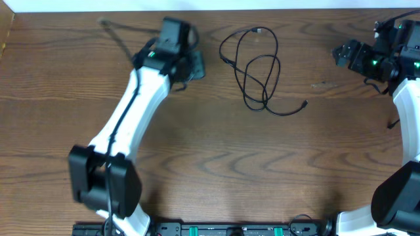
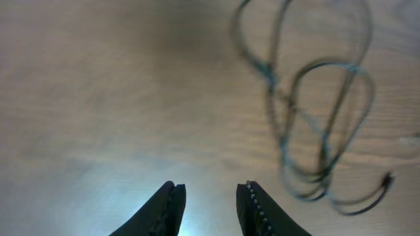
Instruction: Untangle cables
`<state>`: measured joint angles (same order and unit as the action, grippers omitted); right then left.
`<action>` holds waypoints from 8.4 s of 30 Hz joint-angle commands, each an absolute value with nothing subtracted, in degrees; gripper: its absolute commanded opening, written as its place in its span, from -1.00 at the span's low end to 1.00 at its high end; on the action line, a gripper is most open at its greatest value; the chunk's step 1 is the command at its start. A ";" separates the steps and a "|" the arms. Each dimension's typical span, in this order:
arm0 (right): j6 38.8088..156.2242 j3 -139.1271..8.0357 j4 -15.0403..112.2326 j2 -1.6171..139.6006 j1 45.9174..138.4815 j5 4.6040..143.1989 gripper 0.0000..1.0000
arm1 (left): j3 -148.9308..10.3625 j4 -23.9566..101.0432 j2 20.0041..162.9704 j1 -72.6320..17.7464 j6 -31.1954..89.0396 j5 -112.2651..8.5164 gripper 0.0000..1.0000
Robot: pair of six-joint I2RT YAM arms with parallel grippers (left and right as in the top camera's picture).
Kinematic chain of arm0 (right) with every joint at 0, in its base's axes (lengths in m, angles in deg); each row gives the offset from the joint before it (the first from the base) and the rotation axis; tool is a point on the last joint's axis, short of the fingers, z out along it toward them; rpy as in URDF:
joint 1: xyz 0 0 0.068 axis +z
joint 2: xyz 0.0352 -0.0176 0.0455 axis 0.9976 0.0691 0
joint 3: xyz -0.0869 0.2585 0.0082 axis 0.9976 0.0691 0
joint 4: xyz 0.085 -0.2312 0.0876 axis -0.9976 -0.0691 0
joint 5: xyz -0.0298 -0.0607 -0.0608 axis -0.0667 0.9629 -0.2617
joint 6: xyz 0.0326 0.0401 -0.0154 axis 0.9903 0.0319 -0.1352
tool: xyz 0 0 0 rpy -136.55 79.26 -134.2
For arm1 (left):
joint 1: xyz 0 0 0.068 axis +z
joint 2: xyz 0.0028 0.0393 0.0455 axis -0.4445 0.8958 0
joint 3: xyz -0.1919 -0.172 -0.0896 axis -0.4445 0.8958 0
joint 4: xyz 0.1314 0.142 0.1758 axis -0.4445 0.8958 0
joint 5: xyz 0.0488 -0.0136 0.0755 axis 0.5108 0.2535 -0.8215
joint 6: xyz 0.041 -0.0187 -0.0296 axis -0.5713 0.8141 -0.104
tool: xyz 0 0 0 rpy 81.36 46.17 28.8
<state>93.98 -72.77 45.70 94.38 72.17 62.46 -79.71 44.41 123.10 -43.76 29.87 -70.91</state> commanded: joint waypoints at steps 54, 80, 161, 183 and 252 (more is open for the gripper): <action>91.68 -72.11 40.21 94.68 73.41 65.30 0.99 | -87.95 20.59 151.93 -51.26 56.12 -80.59 -0.85; 91.64 -72.11 42.18 94.68 83.88 65.32 0.99 | -86.97 62.49 131.32 -51.12 34.22 -67.76 -0.85; 106.98 -77.64 31.80 117.37 120.36 66.63 0.51 | -83.53 72.21 140.85 -34.56 17.26 -60.46 -0.36; 108.44 -77.64 39.82 120.80 121.76 66.37 0.52 | -74.18 62.05 140.11 -34.43 21.94 -68.25 -0.85; 119.85 -76.24 58.55 125.77 129.96 69.15 0.17 | -69.77 41.09 139.02 -42.71 60.95 -46.06 -0.85</action>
<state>116.51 -76.29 56.02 120.98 124.47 75.42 -69.35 41.50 138.67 -38.88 59.58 -54.69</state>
